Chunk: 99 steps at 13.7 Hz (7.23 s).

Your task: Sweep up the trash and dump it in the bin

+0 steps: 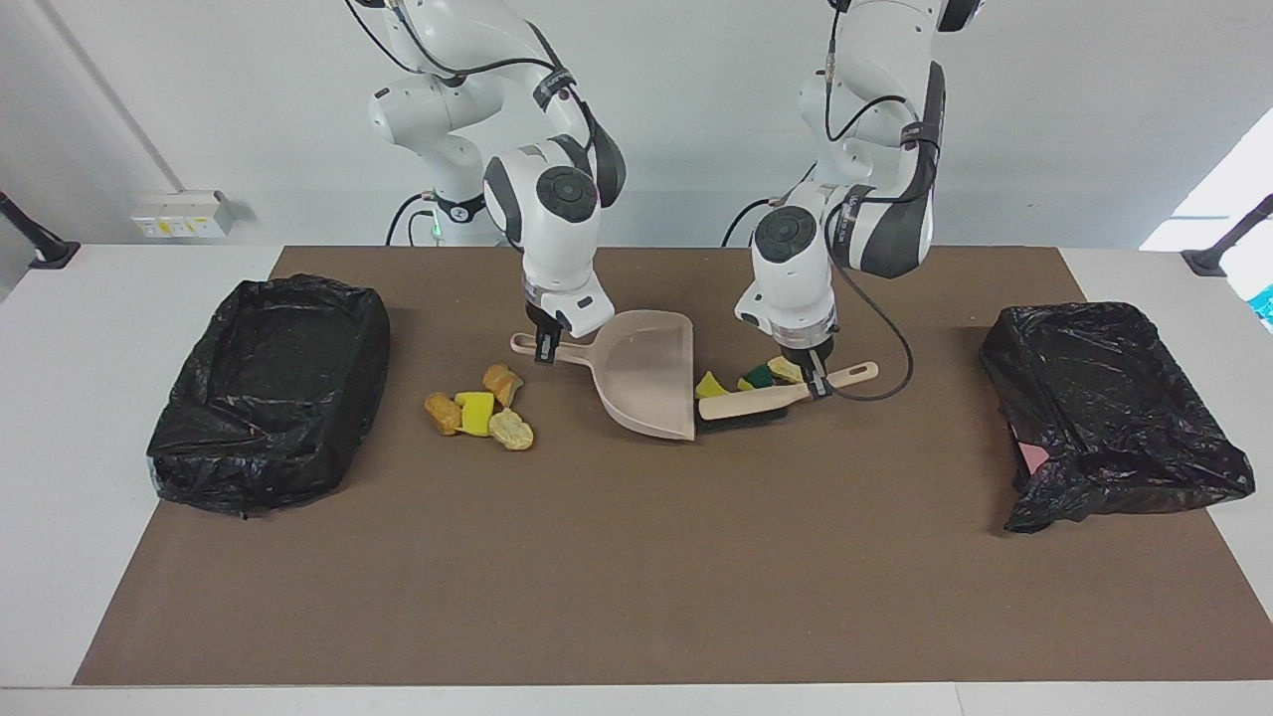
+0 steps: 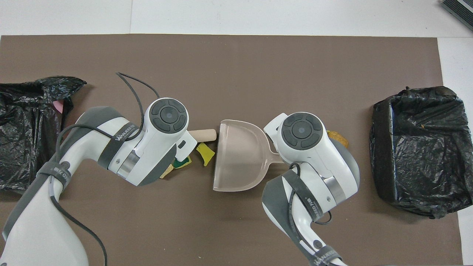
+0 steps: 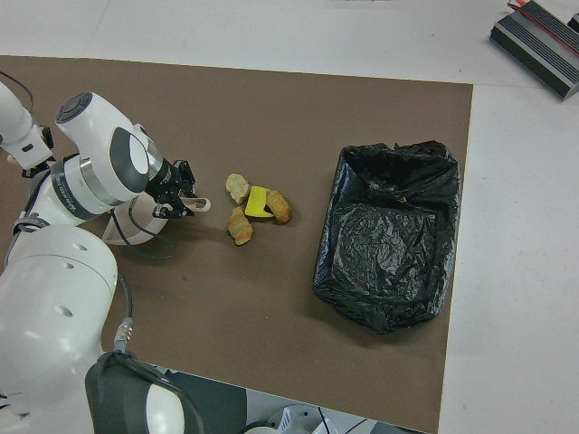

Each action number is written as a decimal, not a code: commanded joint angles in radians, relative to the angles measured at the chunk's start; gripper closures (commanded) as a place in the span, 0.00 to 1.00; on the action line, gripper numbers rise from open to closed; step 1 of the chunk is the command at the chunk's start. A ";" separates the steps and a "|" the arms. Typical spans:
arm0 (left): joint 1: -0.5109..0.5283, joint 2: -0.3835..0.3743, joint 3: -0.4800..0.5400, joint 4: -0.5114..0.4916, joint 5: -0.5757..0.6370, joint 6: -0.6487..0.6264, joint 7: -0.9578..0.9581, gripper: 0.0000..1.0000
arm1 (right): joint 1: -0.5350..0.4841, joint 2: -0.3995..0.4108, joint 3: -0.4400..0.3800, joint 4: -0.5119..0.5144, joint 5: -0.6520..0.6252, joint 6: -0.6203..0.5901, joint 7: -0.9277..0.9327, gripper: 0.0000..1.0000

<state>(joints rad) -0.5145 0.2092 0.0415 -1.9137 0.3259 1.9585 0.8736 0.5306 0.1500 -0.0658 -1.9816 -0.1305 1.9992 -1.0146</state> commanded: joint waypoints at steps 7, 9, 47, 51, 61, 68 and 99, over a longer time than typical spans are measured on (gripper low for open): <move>0.100 -0.117 0.011 -0.069 -0.151 -0.213 -0.504 1.00 | 0.008 -0.004 0.003 -0.034 -0.052 0.045 -0.156 1.00; 0.125 -0.171 0.012 -0.164 -0.156 -0.205 -0.637 1.00 | 0.028 0.013 0.003 -0.033 -0.055 0.056 -0.142 1.00; -0.135 -0.273 -0.002 -0.384 -0.505 0.166 -1.411 1.00 | -0.331 -0.288 -0.006 -0.100 -0.035 -0.071 -0.139 1.00; -0.296 -0.283 -0.005 -0.389 -0.505 0.174 -1.619 1.00 | -0.584 -0.302 -0.009 -0.075 -0.037 -0.111 -0.292 1.00; -0.552 -0.211 -0.008 -0.452 -0.508 0.292 -1.836 0.96 | -0.926 -0.300 -0.017 -0.072 -0.481 0.026 -0.574 1.00; -0.359 -0.220 0.004 -0.303 -0.505 0.136 -1.835 0.00 | -0.819 -0.303 -0.009 -0.100 -0.786 0.071 -0.637 1.00; 0.361 -0.151 0.067 0.281 -0.410 -0.269 -0.737 0.00 | -0.515 -0.587 0.023 -0.166 -0.772 -0.462 -0.348 1.00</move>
<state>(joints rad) -0.1578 0.0835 0.1069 -1.6410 -0.0884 1.7488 0.1273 0.0206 -0.4351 -0.0497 -2.1804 -0.9954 1.5700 -1.3643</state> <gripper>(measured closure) 0.000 0.683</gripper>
